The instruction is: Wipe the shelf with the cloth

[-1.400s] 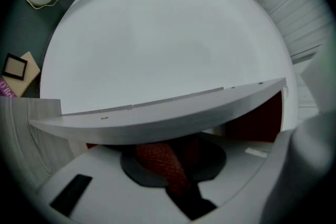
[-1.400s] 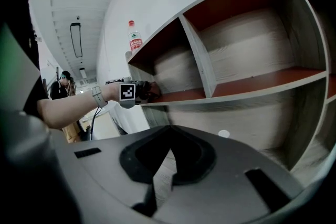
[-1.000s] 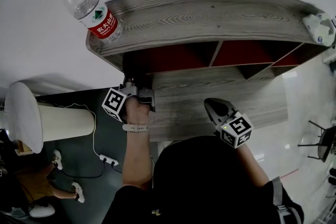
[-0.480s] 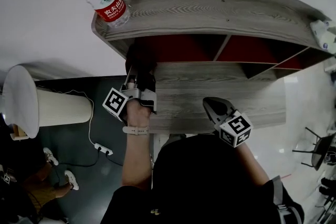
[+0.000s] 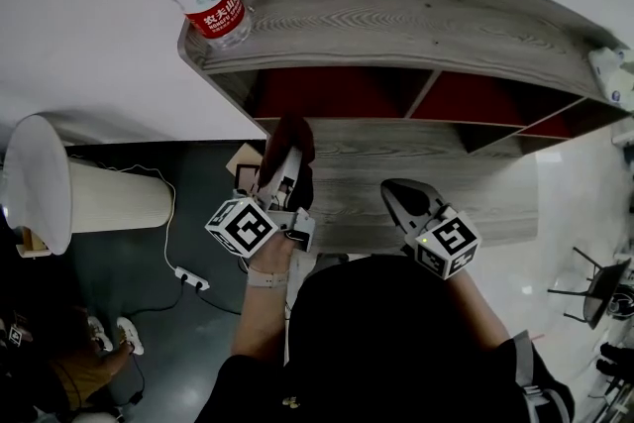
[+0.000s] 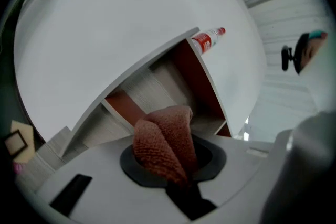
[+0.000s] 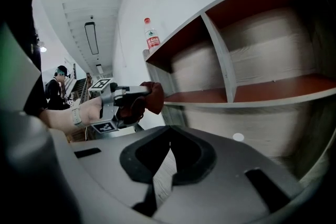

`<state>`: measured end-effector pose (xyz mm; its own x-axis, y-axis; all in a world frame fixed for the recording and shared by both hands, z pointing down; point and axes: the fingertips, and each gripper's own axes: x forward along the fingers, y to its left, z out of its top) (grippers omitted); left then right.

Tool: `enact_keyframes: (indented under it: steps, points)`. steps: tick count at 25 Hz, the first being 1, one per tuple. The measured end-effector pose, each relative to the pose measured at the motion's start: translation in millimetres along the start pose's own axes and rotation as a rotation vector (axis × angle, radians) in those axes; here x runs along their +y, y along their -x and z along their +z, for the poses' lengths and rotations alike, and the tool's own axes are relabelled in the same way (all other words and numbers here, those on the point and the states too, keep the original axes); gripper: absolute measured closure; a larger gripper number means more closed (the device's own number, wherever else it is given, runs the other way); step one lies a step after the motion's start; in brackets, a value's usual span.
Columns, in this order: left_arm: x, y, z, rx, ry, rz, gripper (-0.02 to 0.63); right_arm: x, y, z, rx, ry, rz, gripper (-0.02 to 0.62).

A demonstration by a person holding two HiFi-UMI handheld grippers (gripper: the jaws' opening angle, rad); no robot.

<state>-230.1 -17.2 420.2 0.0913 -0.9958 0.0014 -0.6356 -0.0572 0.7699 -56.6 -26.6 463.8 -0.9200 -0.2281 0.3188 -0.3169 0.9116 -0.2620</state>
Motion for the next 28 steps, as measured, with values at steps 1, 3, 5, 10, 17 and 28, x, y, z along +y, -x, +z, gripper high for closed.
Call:
enact_keyframes:
  steps: [1,3,5,10,17,28]
  points:
    - [-3,2,-7,0.035,-0.075,0.019,0.538,0,1,4,-0.008,0.002,0.000,0.598]
    - [-10,6,-20,0.094,-0.208,0.058,0.538,0,3,11,-0.025,0.004,0.000,0.598]
    - [-16,11,-31,0.133,-0.325,0.092,0.538,1,5,16,-0.039,0.001,0.000,0.598]
    - [-17,23,-51,0.208,-0.596,0.170,0.538,5,8,22,-0.049,-0.001,0.002,0.598]
    - [-19,37,-77,0.288,-0.779,0.146,0.538,12,8,25,-0.071,-0.001,0.018,0.598]
    - [-22,39,-87,0.291,-0.801,0.065,0.538,20,11,35,-0.096,0.029,0.027,0.598]
